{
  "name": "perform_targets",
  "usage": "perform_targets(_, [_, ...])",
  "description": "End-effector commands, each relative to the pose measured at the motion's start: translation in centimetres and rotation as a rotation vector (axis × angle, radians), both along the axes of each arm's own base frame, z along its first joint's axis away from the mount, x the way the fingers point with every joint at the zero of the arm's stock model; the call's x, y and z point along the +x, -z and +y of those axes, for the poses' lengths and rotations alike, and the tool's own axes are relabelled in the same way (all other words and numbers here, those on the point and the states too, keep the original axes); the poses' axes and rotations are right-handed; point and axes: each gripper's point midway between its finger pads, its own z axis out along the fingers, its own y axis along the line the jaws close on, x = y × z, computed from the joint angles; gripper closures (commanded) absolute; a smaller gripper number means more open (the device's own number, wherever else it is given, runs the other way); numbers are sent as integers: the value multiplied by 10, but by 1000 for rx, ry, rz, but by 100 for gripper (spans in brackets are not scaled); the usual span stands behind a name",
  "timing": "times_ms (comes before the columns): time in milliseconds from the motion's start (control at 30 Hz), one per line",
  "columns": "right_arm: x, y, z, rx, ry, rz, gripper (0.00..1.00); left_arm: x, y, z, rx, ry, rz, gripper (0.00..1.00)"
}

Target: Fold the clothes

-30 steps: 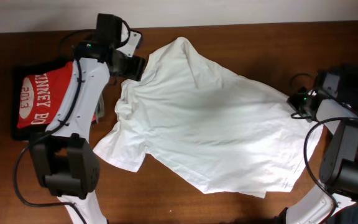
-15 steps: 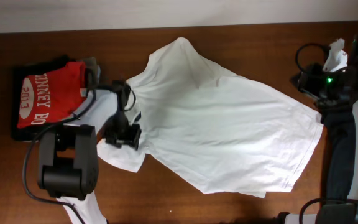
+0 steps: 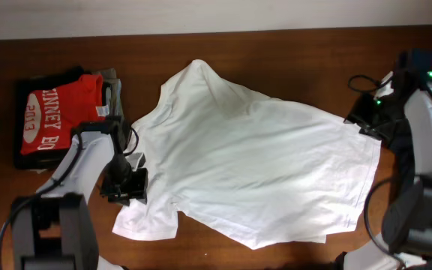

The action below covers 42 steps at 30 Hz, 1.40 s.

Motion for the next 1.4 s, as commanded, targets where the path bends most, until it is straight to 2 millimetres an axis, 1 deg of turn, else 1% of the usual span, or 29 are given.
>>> perform_targets(0, [9, 21, 16, 54, -83, 18, 51, 22, -16, -28, -143, 72, -148, 57])
perform_targets(33, [11, 21, 19, 60, -107, 3, 51, 40, -20, -34, -152, 120, -220, 57])
perform_targets(67, [11, 17, 21, 58, -111, -6, 52, 66, -27, -42, -161, 151, -327, 54])
perform_targets(100, [11, 11, 22, 61, -117, -20, 52, 96, -36, -51, -183, 171, -447, 30])
perform_targets(133, [10, 5, 26, 77, -138, -38, 52, 119, -46, -63, -228, 186, -551, 22])
perform_targets(200, [1, -10, 36, 112, -189, -63, 51, 168, -64, -73, -252, 235, -775, 30])
perform_targets(267, [-9, -34, 36, 74, -208, -107, 51, 197, -83, -83, -225, 322, -916, 32])
perform_targets(333, [-18, -56, 40, 58, -215, -151, 51, 210, -74, -97, -207, 417, -952, 33])
perform_targets(433, [-27, -84, 65, 42, -287, -227, 50, 248, -33, -89, -91, 427, -951, 33])
perform_targets(533, [-30, -90, 93, 49, -360, -240, 50, 282, 3, -88, -40, 456, -1001, 36])
perform_targets(567, [-31, -90, 96, 49, -368, -241, 50, 284, 12, -85, -18, 453, -994, 39])
perform_targets(667, [-31, -90, 96, 47, -346, -233, 50, 280, 53, -64, 63, 436, -902, 62])
perform_targets(700, [-31, -89, 92, 28, -341, -228, 50, 271, 70, -47, 95, 412, -837, 76])
perform_targets(733, [-31, -88, 89, 8, -329, -220, 50, 268, 73, -36, 119, 393, -810, 89])
perform_targets(767, [-29, -86, 82, -25, -307, -212, 50, 265, 75, -6, 204, 316, -774, 98])
perform_targets(800, [-27, -83, 77, -47, -282, -202, 50, 263, 70, 29, 293, 217, -754, 100])
perform_targets(833, [-25, -79, 73, -63, -256, -191, 50, 263, 66, 43, 299, 175, -750, 100])
perform_targets(867, [-22, -68, 61, -106, -160, -140, 50, 264, 57, 47, 205, 134, -768, 98])
perform_targets(900, [-19, -60, 54, -130, -112, -115, 50, 266, 49, 43, 150, 124, -793, 89])
perform_targets(933, [-8, -44, 48, -150, -64, -91, 50, 270, 35, 36, 105, 124, -828, 75])
perform_targets(967, [3, -24, 48, -141, -59, -70, 50, 273, 20, 29, 100, 135, -861, 55])
perform_targets(1033, [11, 14, 48, -124, -66, 16, 51, 275, -4, 18, 93, 156, -909, 39])
perform_targets(1067, [0, 33, 56, -75, -92, 108, 51, 276, -20, 10, 89, 170, -939, 36])
perform_targets(1100, [-22, 48, 64, -29, -173, 223, 51, 273, -40, 4, 84, 181, -966, 32])
perform_targets(1167, [-42, 49, 67, -8, -236, 287, 49, 264, -68, -2, 79, 192, -994, 30])
perform_targets(1200, [-49, 37, 72, 14, -260, 279, 47, 255, -95, -8, 76, 201, -1032, 30])
perform_targets(1267, [-58, 13, 79, 13, -273, 236, 45, 242, -125, -11, 73, 208, -1068, 25])
perform_targets(1333, [-80, -19, 97, -2, -305, 166, 42, 215, -156, -11, 68, 208, -1080, 24])
perform_targets(1367, [-94, -26, 107, -11, -308, 139, 41, 202, -167, -10, 69, 209, -1080, 23])
